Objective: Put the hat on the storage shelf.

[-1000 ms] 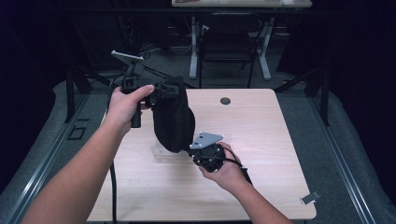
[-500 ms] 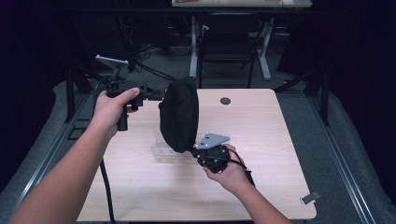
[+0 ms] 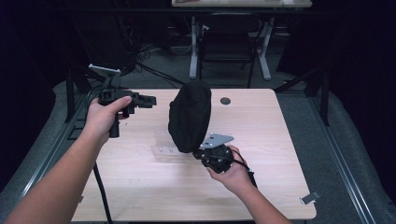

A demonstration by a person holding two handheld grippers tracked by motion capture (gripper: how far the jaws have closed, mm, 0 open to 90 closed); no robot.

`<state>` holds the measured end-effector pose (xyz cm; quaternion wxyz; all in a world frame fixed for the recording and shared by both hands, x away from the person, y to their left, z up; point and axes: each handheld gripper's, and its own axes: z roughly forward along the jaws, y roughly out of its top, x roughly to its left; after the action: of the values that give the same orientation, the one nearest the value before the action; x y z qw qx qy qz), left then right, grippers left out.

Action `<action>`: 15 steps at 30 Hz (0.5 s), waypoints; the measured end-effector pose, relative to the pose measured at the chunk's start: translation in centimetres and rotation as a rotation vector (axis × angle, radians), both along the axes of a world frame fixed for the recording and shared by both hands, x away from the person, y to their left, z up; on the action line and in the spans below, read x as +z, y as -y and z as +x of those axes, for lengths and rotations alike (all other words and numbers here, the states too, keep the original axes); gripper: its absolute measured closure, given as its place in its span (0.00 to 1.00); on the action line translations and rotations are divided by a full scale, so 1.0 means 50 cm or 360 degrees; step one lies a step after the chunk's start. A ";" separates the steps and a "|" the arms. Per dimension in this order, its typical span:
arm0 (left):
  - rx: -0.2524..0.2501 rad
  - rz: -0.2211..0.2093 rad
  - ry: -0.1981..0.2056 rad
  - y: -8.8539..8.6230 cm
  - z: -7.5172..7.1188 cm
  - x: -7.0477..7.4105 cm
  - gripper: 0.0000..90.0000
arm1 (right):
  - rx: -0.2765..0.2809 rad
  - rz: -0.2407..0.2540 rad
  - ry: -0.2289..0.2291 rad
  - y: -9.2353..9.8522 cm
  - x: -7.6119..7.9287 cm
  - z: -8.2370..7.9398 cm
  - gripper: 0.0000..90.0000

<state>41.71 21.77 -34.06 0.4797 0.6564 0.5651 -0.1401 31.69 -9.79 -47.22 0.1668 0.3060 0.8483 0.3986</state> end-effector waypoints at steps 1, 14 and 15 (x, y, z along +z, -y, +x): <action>0.0012 0.0001 0.0002 -0.004 -0.001 -0.002 0.72 | -0.0016 -0.0017 -0.0013 0.001 -0.004 0.001 0.95; 0.0073 0.0186 0.0025 -0.047 -0.015 -0.026 0.69 | -0.0037 0.0052 -0.0035 0.014 -0.012 0.005 0.94; 0.0085 0.0186 0.0027 -0.050 -0.016 -0.027 0.69 | -0.0041 0.0056 -0.0035 0.014 -0.012 0.005 0.94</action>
<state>40.88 24.27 -35.40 0.4489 0.6692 0.5855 -0.0887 31.95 -10.51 -47.83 0.1572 0.3242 0.8390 0.4078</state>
